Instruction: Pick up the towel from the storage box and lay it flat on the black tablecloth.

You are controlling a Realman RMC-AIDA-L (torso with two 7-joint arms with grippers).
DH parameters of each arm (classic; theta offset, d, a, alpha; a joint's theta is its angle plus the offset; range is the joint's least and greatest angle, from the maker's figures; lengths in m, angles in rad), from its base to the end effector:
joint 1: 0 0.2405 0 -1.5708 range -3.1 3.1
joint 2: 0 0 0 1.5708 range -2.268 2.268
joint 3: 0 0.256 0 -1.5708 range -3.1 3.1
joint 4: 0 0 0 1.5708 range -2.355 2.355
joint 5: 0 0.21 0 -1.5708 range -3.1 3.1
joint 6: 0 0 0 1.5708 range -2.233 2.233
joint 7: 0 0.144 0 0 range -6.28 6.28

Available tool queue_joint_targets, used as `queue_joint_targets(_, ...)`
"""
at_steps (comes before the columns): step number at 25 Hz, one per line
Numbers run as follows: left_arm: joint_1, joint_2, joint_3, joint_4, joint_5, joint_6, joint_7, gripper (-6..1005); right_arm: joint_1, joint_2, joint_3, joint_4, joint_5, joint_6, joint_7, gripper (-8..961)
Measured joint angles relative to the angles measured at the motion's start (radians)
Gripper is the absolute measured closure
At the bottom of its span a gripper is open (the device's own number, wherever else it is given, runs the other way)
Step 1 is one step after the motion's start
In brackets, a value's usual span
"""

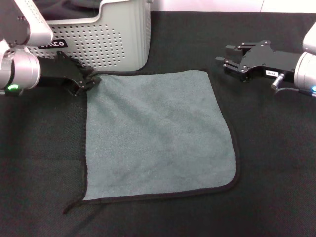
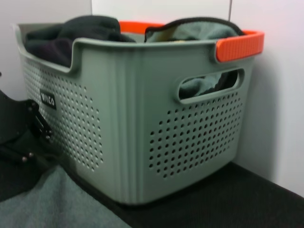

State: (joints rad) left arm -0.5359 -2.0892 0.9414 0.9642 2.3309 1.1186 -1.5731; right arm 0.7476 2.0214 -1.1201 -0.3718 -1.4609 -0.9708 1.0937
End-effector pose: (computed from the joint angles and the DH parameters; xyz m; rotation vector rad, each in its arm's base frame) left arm -0.2735 0.3897 0.0230 -2.5234 -0.3891 0.0855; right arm 0.2203 0.4192 -0.0366 -2.4928 0.3778 0.5322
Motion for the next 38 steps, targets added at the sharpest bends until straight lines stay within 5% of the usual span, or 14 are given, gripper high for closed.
queue_joint_targets(7, 0.036, 0.01, -0.006, 0.076, 0.01, 0.036, -0.053, 700, -0.096, -0.007, 0.006, -0.088, 0.021, -0.108, 0.044, 527)
queue_joint_targets(10, 0.073, 0.01, -0.012, 0.165, 0.003, 0.109, -0.088, 500, -0.158, -0.01, 0.006, -0.149, 0.026, -0.174, 0.091, 384)
queue_joint_targets(12, 0.088, 0.011, -0.035, 0.216, -0.02, 0.187, -0.108, 500, -0.2, -0.022, 0.007, -0.174, 0.027, -0.263, 0.118, 289)
queue_joint_targets(18, 0.102, 0.029, -0.184, 0.254, -0.25, 0.534, -0.089, 499, -0.238, -0.048, 0.005, -0.171, 0.025, -0.579, 0.152, 269)
queue_joint_targets(19, 0.107, 0.04, -0.22, 0.225, -0.338, 0.623, -0.053, 499, -0.239, -0.045, 0.004, -0.171, 0.024, -0.63, 0.164, 270)
queue_joint_targets(20, 0.125, 0.082, -0.265, 0.08, -0.562, 0.81, 0.09, 499, -0.24, -0.036, -0.001, -0.171, 0.022, -0.67, 0.172, 270)
queue_joint_targets(21, 0.129, 0.09, -0.267, 0.055, -0.592, 0.832, 0.113, 499, -0.24, -0.026, -0.007, -0.171, 0.02, -0.705, 0.179, 271)
queue_joint_targets(24, 0.157, 0.161, -0.214, -0.135, -0.761, 0.917, 0.254, 499, -0.238, 0.003, -0.07, -0.175, 0.026, -0.754, 0.184, 273)
queue_joint_targets(27, 0.178, 0.207, -0.143, -0.236, -0.794, 0.917, 0.318, 499, -0.229, 0.007, -0.192, -0.169, 0.118, -0.768, 0.183, 274)
queue_joint_targets(32, 0.222, 0.221, -0.104, -0.273, -0.793, 0.918, 0.32, 499, -0.219, 0.008, -0.365, -0.183, 0.291, -0.741, 0.146, 273)
queue_joint_targets(38, 0.238, 0.224, -0.054, -0.276, -0.798, 0.919, 0.31, 499, -0.182, 0.008, -0.398, -0.188, 0.324, -0.734, 0.141, 272)
